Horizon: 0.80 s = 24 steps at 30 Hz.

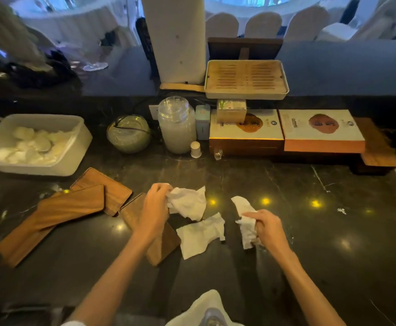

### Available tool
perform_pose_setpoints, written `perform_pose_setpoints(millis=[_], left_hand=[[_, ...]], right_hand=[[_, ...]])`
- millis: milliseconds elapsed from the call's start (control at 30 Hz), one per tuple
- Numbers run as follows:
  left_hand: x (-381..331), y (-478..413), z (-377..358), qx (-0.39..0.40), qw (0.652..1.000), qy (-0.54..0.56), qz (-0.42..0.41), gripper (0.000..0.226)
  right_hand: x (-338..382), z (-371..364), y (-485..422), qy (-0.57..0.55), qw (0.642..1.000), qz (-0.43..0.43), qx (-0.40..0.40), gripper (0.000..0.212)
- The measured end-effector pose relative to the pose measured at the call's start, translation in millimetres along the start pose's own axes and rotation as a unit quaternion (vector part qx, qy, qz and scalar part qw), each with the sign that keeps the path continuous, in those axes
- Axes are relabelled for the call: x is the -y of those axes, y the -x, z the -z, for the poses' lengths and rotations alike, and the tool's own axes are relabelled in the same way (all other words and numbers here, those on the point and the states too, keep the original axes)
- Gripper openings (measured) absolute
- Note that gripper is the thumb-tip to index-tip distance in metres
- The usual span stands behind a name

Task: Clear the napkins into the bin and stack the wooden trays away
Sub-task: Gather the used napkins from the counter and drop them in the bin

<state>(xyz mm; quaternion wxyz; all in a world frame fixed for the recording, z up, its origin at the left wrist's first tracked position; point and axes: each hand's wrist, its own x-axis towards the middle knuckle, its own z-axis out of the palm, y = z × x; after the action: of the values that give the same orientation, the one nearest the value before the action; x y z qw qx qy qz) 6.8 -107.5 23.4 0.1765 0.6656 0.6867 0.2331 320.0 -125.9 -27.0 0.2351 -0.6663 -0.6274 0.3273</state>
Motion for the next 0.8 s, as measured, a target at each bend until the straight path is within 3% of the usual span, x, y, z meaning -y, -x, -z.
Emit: perform_pose_setpoints(millis=[100, 233, 300, 367, 533, 667, 800], left_hand=[[-16.1, 49.4, 1.2, -0.012, 1.000, -0.012, -0.006, 0.041], [-24.0, 114.3, -10.8, -0.021, 0.999, -0.033, 0.032, 0.038], [-25.5, 144.3, -18.5, -0.012, 0.998, -0.031, 0.057, 0.034], [-26.0, 167.6, -26.1, -0.003, 0.996, -0.021, 0.087, 0.034], [-19.2, 220.8, -31.3, 0.027, 0.989, 0.041, 0.140, 0.036], [-0.4, 263.1, -29.1, 0.020, 0.993, 0.061, 0.102, 0.028], [32.0, 305.3, -42.9, 0.026, 0.996, 0.074, 0.048, 0.018]], right_hand=[[-9.3, -2.8, 9.7, -0.033, 0.999, -0.014, 0.013, 0.030], [-1.4, -11.0, 26.2, -0.072, 0.984, 0.011, 0.165, 0.019], [5.4, -15.3, 44.9, -0.093, 0.968, 0.030, 0.232, 0.025], [1.8, -19.4, 66.2, -0.076, 0.971, 0.027, 0.223, 0.033], [-9.6, -16.2, 135.7, -0.080, 0.984, 0.004, 0.158, 0.024], [-7.6, -26.0, 197.1, -0.156, 0.979, -0.061, 0.118, 0.019], [-10.8, -70.6, 264.7, -0.178, 0.976, -0.103, 0.068, 0.037]])
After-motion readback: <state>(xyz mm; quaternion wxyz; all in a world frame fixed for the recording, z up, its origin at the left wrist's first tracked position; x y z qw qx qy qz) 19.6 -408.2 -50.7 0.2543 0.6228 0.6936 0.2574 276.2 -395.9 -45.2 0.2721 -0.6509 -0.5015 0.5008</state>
